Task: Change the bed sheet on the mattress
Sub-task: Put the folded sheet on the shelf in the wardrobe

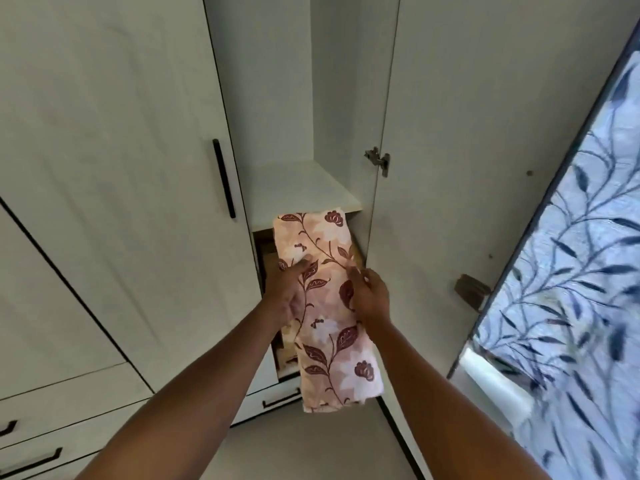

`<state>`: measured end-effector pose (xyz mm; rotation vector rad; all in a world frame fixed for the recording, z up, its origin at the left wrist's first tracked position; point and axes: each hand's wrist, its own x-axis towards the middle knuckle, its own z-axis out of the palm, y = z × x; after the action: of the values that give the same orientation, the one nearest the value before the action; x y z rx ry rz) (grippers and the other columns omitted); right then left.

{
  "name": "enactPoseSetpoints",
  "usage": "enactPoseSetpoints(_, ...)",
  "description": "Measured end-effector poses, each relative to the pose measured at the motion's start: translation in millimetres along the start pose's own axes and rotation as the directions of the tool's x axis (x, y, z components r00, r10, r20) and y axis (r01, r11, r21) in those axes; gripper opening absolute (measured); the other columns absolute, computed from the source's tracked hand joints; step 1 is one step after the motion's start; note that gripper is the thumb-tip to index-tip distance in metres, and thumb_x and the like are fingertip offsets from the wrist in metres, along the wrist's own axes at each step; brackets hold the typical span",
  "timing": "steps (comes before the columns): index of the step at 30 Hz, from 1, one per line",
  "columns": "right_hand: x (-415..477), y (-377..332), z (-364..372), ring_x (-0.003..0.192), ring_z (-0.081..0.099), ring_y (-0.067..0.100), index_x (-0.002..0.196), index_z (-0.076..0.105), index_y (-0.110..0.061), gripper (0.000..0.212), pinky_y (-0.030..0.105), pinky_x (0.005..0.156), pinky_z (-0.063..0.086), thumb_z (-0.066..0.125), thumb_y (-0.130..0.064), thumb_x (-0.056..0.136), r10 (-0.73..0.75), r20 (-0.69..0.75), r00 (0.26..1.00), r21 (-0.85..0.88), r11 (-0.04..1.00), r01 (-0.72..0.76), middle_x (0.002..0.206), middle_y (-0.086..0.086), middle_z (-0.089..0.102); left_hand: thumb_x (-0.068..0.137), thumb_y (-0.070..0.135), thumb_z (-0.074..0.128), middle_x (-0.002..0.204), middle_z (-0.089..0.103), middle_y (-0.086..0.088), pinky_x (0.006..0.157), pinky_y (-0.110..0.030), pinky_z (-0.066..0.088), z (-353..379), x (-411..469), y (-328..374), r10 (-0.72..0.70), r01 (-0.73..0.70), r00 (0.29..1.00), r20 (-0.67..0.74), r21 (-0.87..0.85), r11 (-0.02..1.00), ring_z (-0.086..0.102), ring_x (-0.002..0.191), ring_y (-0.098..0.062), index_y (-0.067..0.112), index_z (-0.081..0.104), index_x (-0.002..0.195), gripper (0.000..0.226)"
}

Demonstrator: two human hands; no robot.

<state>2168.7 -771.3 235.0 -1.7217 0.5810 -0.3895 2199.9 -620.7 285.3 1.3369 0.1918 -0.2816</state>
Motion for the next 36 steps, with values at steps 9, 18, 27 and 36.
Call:
enactPoseSetpoints(9, 89, 5, 17, 0.116, 0.067, 0.039, 0.132, 0.059, -0.011, 0.062, 0.053, 0.103, 0.052, 0.084, -0.018, 0.075, 0.184, 0.737, 0.65, 0.097, 0.923, -0.372, 0.126, 0.019, 0.07, 0.057, 0.048, 0.094, 0.116, 0.068, -0.031, 0.098, -0.067, 0.048, -16, 154, 19, -0.09, 0.094, 0.99, 0.113, -0.031, 0.995, 0.065, 0.109, -0.051, 0.007, 0.079, 0.099, 0.06)
enactPoseSetpoints(18, 188, -32, 55, 0.103, 0.072, 0.038, 0.133, 0.061, -0.011, 0.07, 0.051, 0.09, 0.06, 0.086, -0.023, 0.069, 0.172, 0.612, 0.772, 0.111, 0.948, -0.3, 0.116, 0.019, 0.074, 0.083, 0.037, 0.08, 0.104, 0.077, -0.013, 0.088, -0.056, 0.058, 18, 252, 91, 0.007, 0.005, 0.989, 0.145, -0.082, 0.997, 0.075, 0.093, -0.034, 0.013, 0.07, 0.115, 0.041)
enactPoseSetpoints(27, 367, -127, 120, 0.086, 0.074, 0.029, 0.109, 0.073, -0.006, 0.043, 0.025, 0.072, 0.059, 0.086, -0.034, 0.08, -0.001, 0.363, 0.932, -0.038, 0.999, 0.016, 0.088, 0.01, 0.077, 0.087, 0.039, 0.072, 0.129, 0.064, -0.004, 0.095, -0.049, 0.057, 64, 358, 131, 0.227, -0.231, 0.973, 0.043, 0.175, 0.957, 0.067, 0.108, -0.027, 0.025, 0.047, 0.14, 0.06)
enactPoseSetpoints(36, 384, -77, 174, 0.151, 0.028, 0.03, 0.158, 0.033, -0.017, 0.074, 0.049, 0.123, 0.024, 0.031, -0.043, 0.088, -0.374, 0.394, 0.84, -0.586, 0.602, 0.543, 0.164, 0.011, 0.03, 0.105, 0.038, 0.046, 0.169, 0.0, -0.011, 0.121, -0.027, 0.009, 88, 393, 39, 0.37, -0.348, 0.922, 0.11, 0.653, 0.672, 0.008, 0.156, -0.027, 0.017, 0.005, 0.162, 0.073)
